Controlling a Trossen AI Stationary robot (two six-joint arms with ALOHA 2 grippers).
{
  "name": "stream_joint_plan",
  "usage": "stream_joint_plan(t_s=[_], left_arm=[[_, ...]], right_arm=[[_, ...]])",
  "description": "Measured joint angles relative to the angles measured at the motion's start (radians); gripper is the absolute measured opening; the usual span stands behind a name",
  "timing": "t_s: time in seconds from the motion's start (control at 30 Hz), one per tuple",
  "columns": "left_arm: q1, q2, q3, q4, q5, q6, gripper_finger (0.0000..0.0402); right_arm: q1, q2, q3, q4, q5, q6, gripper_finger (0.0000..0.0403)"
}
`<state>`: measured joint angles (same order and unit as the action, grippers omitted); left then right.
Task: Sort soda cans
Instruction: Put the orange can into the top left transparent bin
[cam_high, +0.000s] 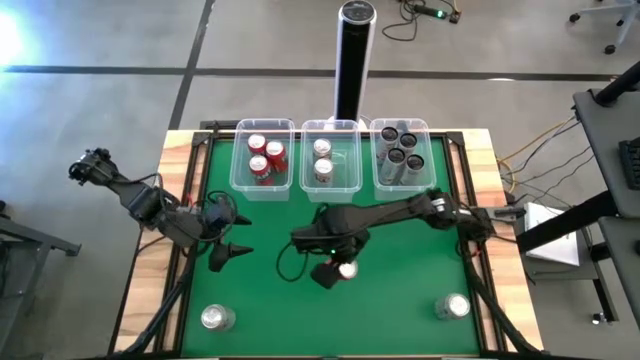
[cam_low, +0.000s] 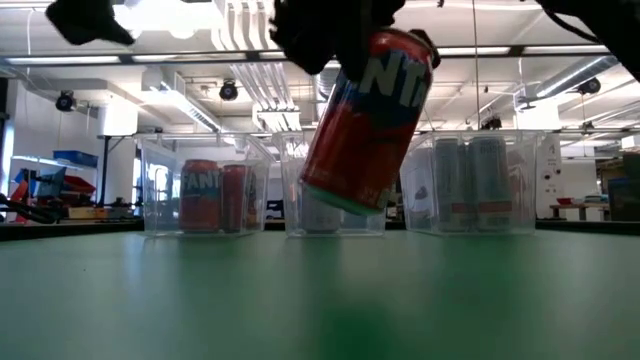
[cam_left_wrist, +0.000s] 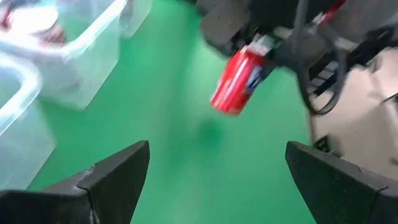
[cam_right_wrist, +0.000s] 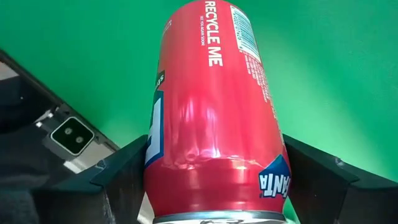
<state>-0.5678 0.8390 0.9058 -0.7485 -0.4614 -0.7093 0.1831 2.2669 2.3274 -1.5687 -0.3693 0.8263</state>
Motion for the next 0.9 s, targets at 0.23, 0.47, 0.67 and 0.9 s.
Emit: stream_joint_plan(t_s=[0.23,0.47,0.67,0.9], left_arm=[[0.0,-0.032,0.0,-0.165,-0.017,-0.09,0.0361],[-0.001,-0.001,-0.001,-0.004,-0.026,-0.011,0.0361],[-0.001,0.018,-0.009,-0.035,-0.076,0.013,0.0361],[-0.001,0.039,-0.05,-0.01,-0.08,0.054,0.0361]], right_arm=[[-0.033,0.022,0.009,-0.002,-0.102,0.0,0.0303],[-0.082,0.035,0.005,-0.002,-0.105,0.05,0.0303],[-0.094,0.052,-0.006,-0.003,-0.139,0.126,0.0303],[-0.139,0.049,-0.033,0.029,-0.116,0.183,0.0303]])
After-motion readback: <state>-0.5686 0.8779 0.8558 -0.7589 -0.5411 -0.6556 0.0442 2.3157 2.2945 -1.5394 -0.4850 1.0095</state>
